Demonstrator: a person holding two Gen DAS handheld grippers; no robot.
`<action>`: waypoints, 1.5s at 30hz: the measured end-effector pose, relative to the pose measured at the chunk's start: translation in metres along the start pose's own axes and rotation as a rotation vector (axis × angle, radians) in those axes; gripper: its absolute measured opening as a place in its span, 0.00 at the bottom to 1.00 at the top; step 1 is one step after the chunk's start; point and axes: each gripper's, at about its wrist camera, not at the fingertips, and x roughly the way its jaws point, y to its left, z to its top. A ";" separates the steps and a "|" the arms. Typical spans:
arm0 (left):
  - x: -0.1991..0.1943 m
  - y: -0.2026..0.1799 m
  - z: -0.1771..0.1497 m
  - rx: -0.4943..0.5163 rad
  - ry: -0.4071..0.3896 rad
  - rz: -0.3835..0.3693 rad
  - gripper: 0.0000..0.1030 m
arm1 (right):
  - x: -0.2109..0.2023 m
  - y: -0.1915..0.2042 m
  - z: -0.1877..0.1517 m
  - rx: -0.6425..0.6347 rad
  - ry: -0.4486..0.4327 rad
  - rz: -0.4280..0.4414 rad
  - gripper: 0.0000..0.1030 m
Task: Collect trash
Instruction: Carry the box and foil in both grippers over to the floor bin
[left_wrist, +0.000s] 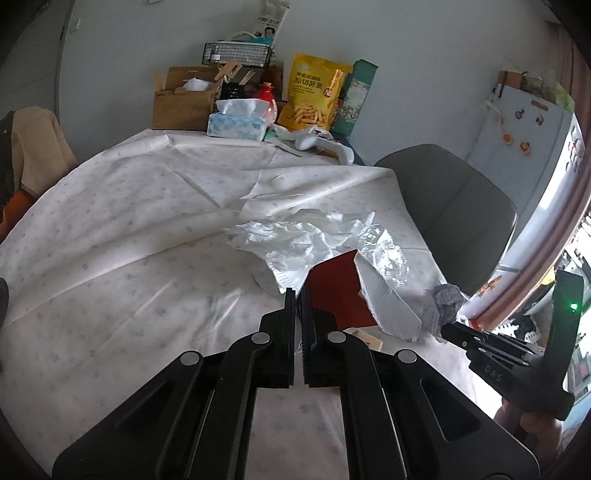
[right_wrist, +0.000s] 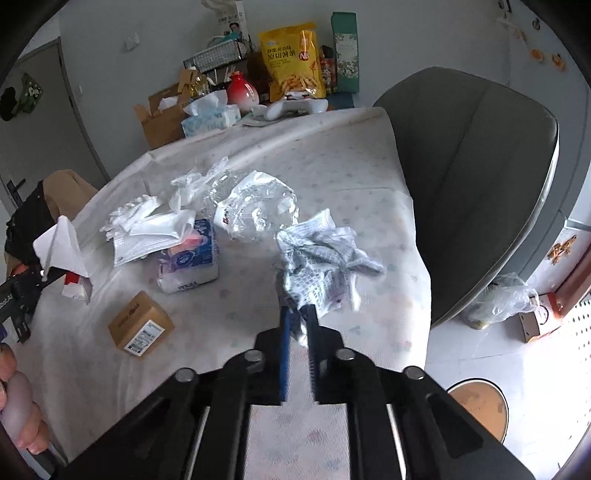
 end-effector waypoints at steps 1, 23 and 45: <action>-0.001 -0.002 0.000 0.003 -0.002 -0.004 0.04 | -0.003 0.000 -0.001 -0.002 -0.007 0.009 0.05; 0.003 -0.108 0.006 0.143 -0.011 -0.149 0.04 | -0.102 -0.054 -0.022 0.047 -0.148 -0.057 0.05; 0.061 -0.258 -0.027 0.331 0.120 -0.291 0.04 | -0.115 -0.187 -0.077 0.261 -0.100 -0.225 0.05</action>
